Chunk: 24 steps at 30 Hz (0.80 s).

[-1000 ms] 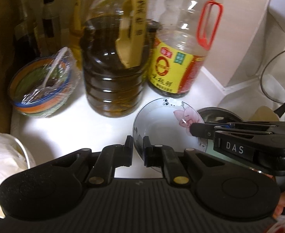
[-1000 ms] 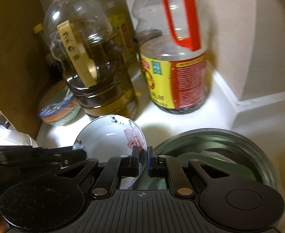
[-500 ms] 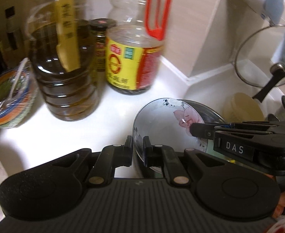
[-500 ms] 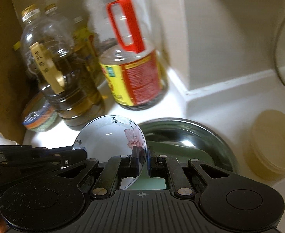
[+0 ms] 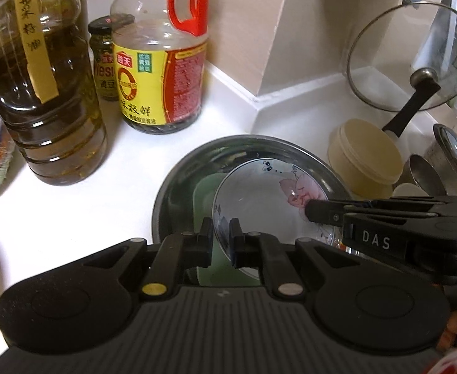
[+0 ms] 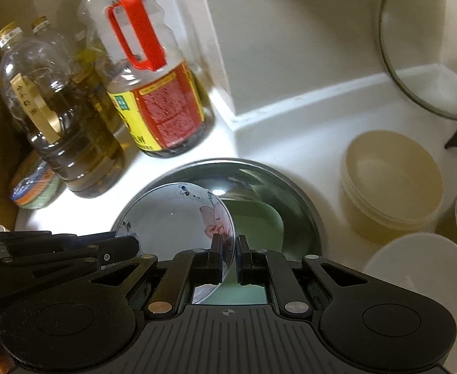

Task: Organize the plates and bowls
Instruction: 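Lower the saucer onto the green plate in the basin and open both grippers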

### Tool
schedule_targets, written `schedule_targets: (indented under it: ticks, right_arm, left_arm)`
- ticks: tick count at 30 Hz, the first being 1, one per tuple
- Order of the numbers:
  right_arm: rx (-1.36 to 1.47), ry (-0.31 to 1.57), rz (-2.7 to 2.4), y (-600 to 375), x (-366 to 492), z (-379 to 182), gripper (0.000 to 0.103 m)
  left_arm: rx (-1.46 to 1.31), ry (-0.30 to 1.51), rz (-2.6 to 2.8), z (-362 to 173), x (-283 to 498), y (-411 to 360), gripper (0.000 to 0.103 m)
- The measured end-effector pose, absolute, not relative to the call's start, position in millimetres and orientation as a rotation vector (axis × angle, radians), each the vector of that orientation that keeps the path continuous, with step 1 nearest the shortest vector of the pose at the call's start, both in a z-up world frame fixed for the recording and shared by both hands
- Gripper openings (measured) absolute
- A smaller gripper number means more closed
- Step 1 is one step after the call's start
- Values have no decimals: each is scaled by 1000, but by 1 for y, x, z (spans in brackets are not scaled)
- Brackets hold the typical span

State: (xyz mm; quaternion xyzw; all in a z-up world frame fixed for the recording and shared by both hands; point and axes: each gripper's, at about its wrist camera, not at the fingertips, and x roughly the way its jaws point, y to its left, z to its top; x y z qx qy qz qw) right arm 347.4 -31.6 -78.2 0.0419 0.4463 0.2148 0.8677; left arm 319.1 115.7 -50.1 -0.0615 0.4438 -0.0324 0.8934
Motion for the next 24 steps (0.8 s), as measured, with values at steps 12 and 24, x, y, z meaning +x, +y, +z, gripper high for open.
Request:
schedule_targets:
  ticks: [12, 24]
  right_arm:
    - [72, 984, 435, -32, 351, -93, 8]
    - [65, 1020, 412, -30, 355, -103, 8]
  left_arm:
    - [-134, 961, -60, -65, 324, 113, 9]
    - [-132, 987, -66, -76, 335, 112, 9]
